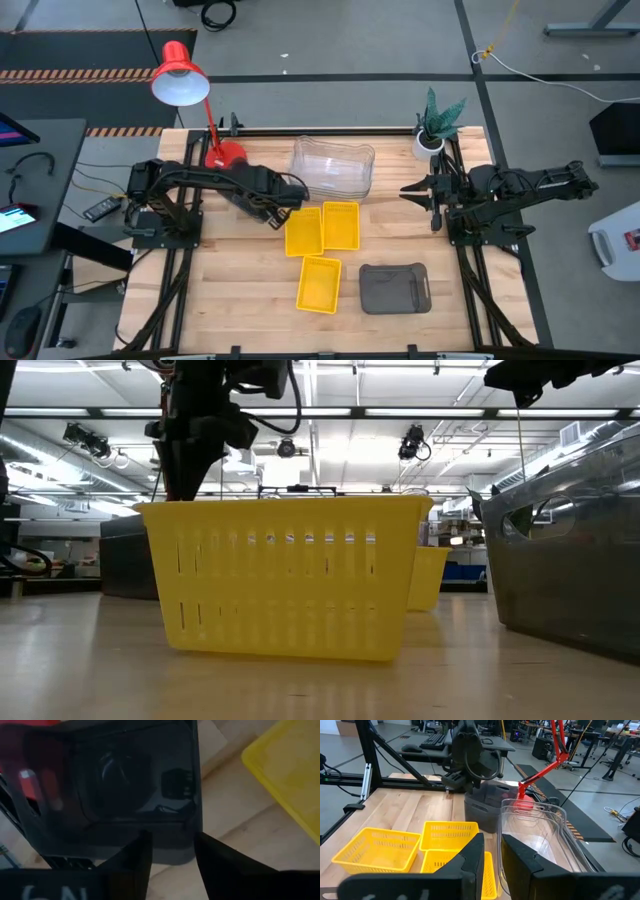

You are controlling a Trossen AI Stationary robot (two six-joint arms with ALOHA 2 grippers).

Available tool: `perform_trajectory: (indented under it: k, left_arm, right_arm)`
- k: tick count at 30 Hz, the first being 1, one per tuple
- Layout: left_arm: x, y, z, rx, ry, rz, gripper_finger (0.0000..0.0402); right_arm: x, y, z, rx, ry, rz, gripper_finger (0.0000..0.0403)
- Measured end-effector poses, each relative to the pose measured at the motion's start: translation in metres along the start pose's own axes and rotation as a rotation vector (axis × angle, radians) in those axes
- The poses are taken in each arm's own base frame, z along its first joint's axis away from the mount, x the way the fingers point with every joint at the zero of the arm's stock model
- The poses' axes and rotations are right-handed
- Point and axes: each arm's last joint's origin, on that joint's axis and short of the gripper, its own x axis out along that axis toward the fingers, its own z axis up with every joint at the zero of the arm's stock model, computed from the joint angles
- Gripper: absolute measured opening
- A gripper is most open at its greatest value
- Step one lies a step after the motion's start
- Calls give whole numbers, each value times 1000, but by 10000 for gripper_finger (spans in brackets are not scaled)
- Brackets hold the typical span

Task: Stack baskets by color
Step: Move the stacked black bins from the top left to the left of the table

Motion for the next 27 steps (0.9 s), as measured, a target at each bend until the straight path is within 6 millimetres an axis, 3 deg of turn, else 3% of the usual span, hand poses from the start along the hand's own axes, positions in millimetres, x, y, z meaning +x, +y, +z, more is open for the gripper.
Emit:
perform_trajectory:
  k: [4, 12, 20, 27]
  left_arm:
    - [5, 5, -1, 10, 11, 49, 135]
    - [54, 6, -9, 43, 123, 3, 117]
    - [46, 3, -16, 386, 258, -156, 117]
    - [36, -9, -39, 690, 354, -246, 116]
  right_arm:
    - [0, 0, 0, 1, -1, 0, 71]
    - [1, 0, 0, 1, 0, 0, 71]
    - [2, 1, 2, 5, -12, 0, 71]
    - [3, 1, 1, 13, -5, 0, 71]
